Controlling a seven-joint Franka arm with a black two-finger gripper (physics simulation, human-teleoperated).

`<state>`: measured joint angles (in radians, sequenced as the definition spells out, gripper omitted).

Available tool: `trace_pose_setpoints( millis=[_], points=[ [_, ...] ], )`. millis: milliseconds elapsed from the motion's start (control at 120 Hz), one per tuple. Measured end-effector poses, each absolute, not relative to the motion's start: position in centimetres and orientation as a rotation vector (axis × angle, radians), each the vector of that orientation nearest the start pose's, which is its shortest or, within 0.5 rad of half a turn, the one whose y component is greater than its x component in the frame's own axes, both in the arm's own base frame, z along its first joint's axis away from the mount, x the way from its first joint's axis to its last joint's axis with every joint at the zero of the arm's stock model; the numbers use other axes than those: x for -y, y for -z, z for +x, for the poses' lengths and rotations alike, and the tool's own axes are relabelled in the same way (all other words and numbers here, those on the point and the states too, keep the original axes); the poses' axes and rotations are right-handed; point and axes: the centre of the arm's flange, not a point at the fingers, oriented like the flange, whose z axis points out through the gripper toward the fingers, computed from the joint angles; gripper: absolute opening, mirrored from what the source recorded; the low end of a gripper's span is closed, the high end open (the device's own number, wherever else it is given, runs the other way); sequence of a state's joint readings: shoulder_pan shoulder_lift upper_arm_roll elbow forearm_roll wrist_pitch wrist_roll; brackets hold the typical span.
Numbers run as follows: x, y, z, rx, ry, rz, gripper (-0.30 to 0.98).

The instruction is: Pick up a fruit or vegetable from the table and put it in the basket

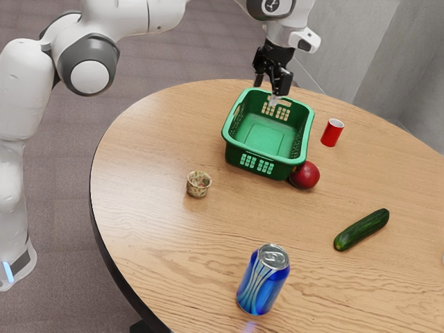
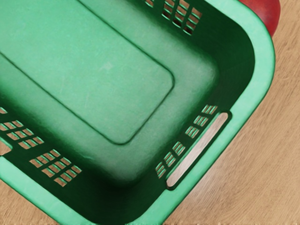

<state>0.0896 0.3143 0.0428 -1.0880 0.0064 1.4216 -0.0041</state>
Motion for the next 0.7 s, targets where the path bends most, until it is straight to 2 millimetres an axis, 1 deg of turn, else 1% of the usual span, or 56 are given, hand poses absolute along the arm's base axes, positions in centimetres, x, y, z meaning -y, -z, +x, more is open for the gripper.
trace_pose_setpoints(
  millis=[100, 150, 183, 217, 325, 375, 417, 458, 508, 550, 650, 683, 700],
  points=[
    [-7.8, -64.9, 62.6, 0.209, 0.024, -3.111, 0.69],
    [-7.1, -65.3, 62.4, 0.193, 0.03, -3.11, 0.69],
    [-5.8, -65.5, 62.4, 0.155, 0.036, -3.115, 0.69],
    [-4.3, -65.2, 62.8, 0.111, 0.039, -3.122, 0.69],
    [2.1, -61.9, 66.0, -0.065, 0.098, -3.164, 0.69],
    [5.6, -61.1, 67.1, -0.122, 0.17, -3.184, 0.69],
    [7.8, -60.6, 68.0, -0.135, 0.238, -3.195, 0.69],
    [10.4, -59.0, 69.2, -0.144, 0.299, -3.184, 0.69],
    [12.9, -57.2, 70.5, -0.128, 0.374, -3.172, 0.69],
    [13.9, -56.5, 71.3, -0.094, 0.455, -3.156, 0.68],
    [15.0, -56.2, 72.6, 0.005, 0.622, -3.135, 0.69],
    [15.3, -55.6, 73.2, 0.041, 0.66, -3.134, 0.69],
    [16.0, -54.9, 73.5, 0.048, 0.68, -3.134, 0.69]
  ],
)
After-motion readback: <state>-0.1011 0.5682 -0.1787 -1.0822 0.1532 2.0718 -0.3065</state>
